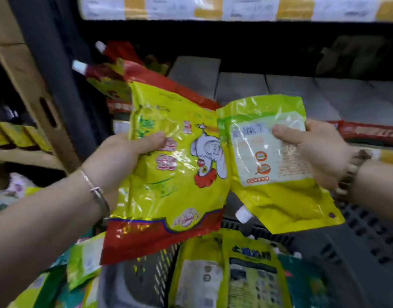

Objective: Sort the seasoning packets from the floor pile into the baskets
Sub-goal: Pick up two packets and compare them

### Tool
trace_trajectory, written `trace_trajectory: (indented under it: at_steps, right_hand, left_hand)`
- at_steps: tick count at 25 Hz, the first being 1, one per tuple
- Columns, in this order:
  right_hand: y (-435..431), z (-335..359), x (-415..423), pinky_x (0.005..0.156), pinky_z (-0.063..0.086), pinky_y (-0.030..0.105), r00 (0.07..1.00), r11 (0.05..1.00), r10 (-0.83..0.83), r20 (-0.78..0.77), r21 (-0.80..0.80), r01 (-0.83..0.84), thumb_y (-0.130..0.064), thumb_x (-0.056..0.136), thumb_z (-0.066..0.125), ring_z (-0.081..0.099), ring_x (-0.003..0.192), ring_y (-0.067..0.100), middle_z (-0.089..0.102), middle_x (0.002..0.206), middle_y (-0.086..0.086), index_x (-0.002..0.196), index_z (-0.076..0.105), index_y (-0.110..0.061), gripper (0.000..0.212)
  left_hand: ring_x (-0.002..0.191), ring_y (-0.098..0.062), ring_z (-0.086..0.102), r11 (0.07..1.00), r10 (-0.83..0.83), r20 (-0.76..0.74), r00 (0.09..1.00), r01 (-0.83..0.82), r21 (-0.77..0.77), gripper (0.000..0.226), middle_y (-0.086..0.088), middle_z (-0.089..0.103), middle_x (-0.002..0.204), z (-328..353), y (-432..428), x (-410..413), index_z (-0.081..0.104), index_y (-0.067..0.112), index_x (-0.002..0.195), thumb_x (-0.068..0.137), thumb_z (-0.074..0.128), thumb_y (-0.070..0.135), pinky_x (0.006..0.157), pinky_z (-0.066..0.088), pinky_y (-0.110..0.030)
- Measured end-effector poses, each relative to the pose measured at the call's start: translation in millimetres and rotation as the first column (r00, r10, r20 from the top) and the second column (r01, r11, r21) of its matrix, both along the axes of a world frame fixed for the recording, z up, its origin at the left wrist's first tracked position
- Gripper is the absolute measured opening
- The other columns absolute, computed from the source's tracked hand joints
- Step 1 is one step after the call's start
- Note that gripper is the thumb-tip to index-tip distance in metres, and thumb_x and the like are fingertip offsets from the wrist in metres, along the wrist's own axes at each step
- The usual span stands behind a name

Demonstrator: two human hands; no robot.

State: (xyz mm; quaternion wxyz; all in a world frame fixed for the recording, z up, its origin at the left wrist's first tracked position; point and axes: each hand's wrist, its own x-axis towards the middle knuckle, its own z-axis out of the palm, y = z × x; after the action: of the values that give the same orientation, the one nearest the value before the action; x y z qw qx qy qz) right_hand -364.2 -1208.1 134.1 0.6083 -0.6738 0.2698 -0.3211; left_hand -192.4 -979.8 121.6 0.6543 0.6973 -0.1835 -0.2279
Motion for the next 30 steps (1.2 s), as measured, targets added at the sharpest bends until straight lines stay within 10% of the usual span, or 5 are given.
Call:
trace_trajectory:
  at_steps: [4, 8, 14, 19, 30]
  right_hand:
    - [-21, -73, -26, 0.077, 0.055, 0.046, 0.959, 0.99, -0.124, -0.255, 0.039, 0.138, -0.017, 0.079, 0.072, 0.068, 0.077, 0.031, 0.071, 0.088, 0.015, 0.078, 0.069, -0.009, 0.008]
    - [-18, -146, -43, 0.072, 0.05, 0.033, 0.856, 0.987, -0.067, -0.512, 0.092, 0.132, -0.016, 0.079, 0.073, 0.063, 0.069, 0.023, 0.068, 0.082, 0.012, 0.067, 0.065, -0.014, 0.015]
    - [-18, -224, -49, 0.084, 0.052, 0.043, 0.711, 0.978, -0.057, -0.701, 0.106, 0.182, -0.029, 0.08, 0.071, 0.065, 0.083, 0.029, 0.07, 0.088, 0.009, 0.066, 0.062, -0.018, 0.019]
    - [-24, -252, -50, 0.09, 0.05, 0.045, 0.644, 0.954, 0.011, -0.765, 0.201, 0.222, -0.035, 0.08, 0.07, 0.063, 0.095, 0.032, 0.065, 0.107, 0.014, 0.11, 0.062, -0.008, 0.042]
    - [-27, -247, -52, 0.097, 0.042, 0.034, 0.426, 0.999, 0.035, -0.904, 0.023, -0.033, -0.039, 0.058, 0.085, 0.047, 0.119, 0.029, 0.047, 0.131, 0.013, 0.128, 0.044, -0.01, 0.086]
  left_hand:
    - [0.055, -0.024, 0.069, 0.986, -0.115, -0.198, 0.973, 0.136, 0.097, 0.009, -0.012, 0.073, 0.071, -35, -37, -39, 0.076, 0.008, 0.076, 0.069, 0.071, 0.012, 0.045, 0.055, -0.034]
    - [0.086, -0.025, 0.062, 0.855, -0.086, -0.169, 0.982, 0.16, 0.494, 0.031, -0.012, 0.067, 0.098, -90, -64, -59, 0.064, -0.004, 0.097, 0.077, 0.074, 0.017, 0.074, 0.049, -0.03]
    - [0.064, -0.021, 0.046, 0.599, -0.192, -0.083, 0.978, 0.184, 0.779, 0.043, -0.004, 0.044, 0.062, -147, -99, -73, 0.044, 0.009, 0.058, 0.078, 0.073, 0.033, 0.057, 0.034, -0.026]
    - [0.128, -0.033, 0.041, 0.516, -0.18, -0.014, 0.984, 0.107, 0.85, 0.079, -0.016, 0.042, 0.141, -174, -98, -52, 0.025, 0.004, 0.143, 0.083, 0.068, 0.031, 0.101, 0.036, -0.033]
    - [0.142, -0.033, 0.013, 0.208, -0.229, -0.013, 0.973, 0.063, 0.976, 0.095, -0.02, 0.005, 0.153, -186, -94, -58, -0.01, 0.001, 0.145, 0.089, 0.062, 0.03, 0.114, 0.017, -0.039]
